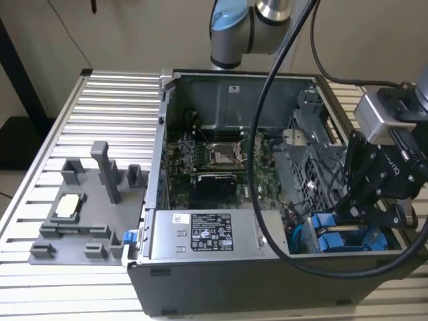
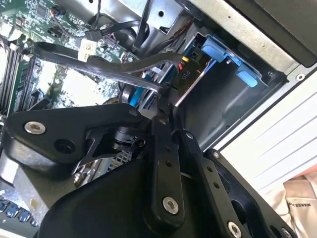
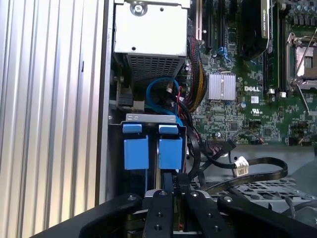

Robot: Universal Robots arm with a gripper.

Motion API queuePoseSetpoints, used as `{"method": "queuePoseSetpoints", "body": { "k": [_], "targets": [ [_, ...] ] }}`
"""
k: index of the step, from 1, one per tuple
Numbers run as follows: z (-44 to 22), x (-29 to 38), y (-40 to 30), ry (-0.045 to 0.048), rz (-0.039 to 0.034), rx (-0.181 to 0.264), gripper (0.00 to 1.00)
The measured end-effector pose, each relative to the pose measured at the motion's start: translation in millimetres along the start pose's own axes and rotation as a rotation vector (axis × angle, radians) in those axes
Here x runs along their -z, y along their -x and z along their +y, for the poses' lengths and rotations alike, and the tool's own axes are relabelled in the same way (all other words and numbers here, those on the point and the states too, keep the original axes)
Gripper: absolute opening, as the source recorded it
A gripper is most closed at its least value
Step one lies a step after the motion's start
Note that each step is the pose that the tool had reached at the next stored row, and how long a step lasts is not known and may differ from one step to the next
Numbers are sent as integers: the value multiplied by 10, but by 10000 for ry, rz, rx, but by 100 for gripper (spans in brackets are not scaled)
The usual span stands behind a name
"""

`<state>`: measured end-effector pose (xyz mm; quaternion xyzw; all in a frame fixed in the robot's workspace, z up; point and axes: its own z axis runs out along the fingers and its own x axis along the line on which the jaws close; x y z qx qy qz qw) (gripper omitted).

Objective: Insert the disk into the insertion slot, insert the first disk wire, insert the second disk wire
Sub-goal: 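Insert the second disk wire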

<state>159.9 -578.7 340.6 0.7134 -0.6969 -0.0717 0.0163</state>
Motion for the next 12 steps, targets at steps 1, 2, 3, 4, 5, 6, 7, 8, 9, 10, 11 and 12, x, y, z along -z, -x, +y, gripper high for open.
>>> {"method": "queuePoseSetpoints", "body": {
  "k": [1, 2, 3, 4, 5, 6, 7, 8, 9, 10, 11, 12],
  "targets": [
    [-1, -3, 0, -1, 1, -11, 16],
    [-1, -6, -1, -2, 1, -21, 16],
    [-2, -9, -1, -3, 0, -33, 16],
    [-2, -14, -2, -3, -3, -48, 16],
    [-3, -19, -2, -4, -5, -61, 16],
    [-3, -24, -2, -5, -6, -75, 16],
    [-4, -29, -3, -5, -7, -88, 16],
    [-4, -33, -3, -6, -6, -103, 16],
    [-5, -38, -4, -7, -6, -117, 16],
    [-5, -43, -4, -8, -7, -132, 16],
    [-6, -48, -5, -9, -9, -146, 16],
    [-6, -53, -5, -10, -12, -160, 16]
  ]
}}
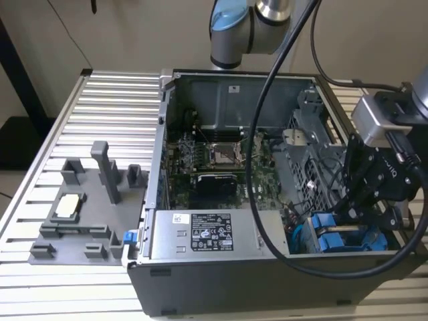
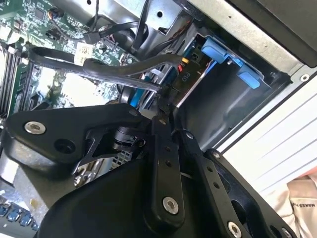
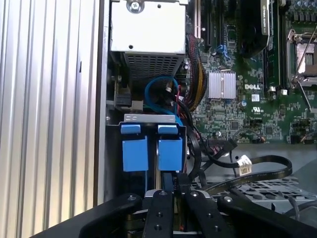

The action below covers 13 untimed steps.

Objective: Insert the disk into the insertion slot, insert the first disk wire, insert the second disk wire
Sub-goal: 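Insert the second disk wire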

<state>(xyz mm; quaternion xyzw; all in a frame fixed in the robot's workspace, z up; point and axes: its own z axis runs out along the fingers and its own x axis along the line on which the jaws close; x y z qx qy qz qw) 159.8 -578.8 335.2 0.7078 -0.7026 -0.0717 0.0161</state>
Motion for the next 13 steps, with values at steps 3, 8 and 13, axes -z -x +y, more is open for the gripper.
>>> {"method": "queuePoseSetpoints", "body": {
  "k": [3, 8, 13],
  "targets": [
    [-1, -5, -2, -1, -7, -34, 16],
    [-1, -7, -10, 48, -19, -81, 18],
    [-1, -4, -19, 130, -22, -128, 24]
  ]
}}
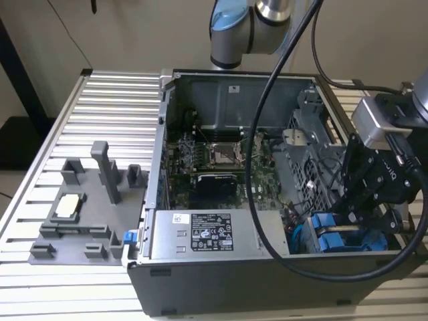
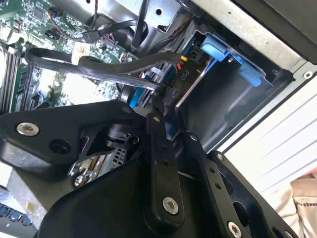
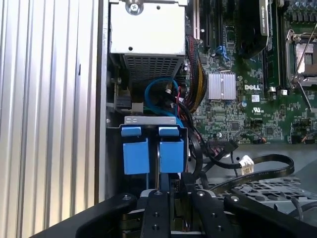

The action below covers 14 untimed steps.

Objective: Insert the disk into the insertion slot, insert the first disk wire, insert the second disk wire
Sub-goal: 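Insert the second disk wire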

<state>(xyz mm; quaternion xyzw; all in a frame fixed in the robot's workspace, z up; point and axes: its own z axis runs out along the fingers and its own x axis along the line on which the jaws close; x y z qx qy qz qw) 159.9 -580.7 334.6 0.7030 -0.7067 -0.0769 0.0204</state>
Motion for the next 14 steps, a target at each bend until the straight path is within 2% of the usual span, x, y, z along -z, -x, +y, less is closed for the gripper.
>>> {"method": "queuePoseSetpoints", "body": {
  "k": [4, 7, 9, 14],
  "targets": [
    [4, 24, -5, 133, -4, -61, 24],
    [11, 73, -6, 222, -12, -109, 24],
    [17, 115, -4, 241, -19, -135, 24],
    [34, 242, 7, 241, -96, -130, 24]
  ]
}}
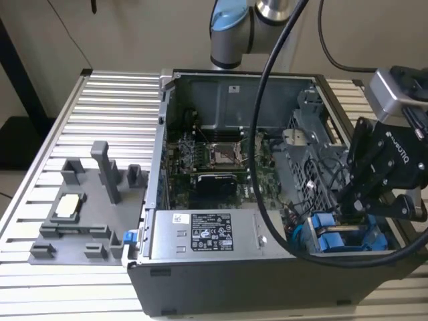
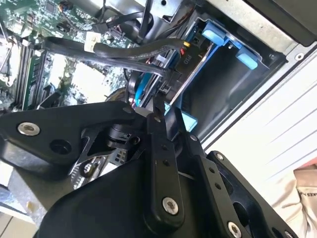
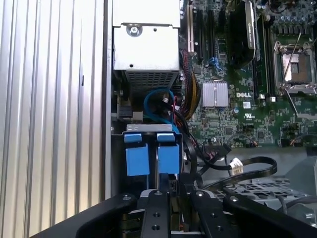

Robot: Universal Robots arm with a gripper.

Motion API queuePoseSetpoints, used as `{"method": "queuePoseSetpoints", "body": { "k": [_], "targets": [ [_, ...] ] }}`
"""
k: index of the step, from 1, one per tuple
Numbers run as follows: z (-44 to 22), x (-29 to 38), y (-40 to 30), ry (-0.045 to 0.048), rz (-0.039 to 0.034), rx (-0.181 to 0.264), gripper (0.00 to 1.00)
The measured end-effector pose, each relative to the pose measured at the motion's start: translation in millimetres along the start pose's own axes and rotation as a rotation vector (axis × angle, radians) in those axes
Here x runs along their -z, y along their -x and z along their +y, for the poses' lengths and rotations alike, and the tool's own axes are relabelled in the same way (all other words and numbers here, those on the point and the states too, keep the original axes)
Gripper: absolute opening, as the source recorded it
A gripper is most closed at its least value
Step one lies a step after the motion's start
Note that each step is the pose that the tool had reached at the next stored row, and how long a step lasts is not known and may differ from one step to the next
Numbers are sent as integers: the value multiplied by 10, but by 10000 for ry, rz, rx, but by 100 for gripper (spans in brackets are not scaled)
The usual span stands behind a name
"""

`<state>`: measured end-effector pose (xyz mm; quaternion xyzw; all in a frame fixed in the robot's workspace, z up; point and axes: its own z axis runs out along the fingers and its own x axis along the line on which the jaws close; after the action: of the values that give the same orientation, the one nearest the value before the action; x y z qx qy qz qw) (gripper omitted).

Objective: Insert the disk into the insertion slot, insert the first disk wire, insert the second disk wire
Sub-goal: 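Insert the second disk wire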

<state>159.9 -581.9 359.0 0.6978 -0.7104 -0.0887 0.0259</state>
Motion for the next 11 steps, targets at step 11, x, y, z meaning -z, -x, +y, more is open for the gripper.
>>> {"method": "queuePoseSetpoints", "body": {
  "k": [11],
  "targets": [
    [17, 102, 9, -126, -184, 38, 24]
  ]
}}
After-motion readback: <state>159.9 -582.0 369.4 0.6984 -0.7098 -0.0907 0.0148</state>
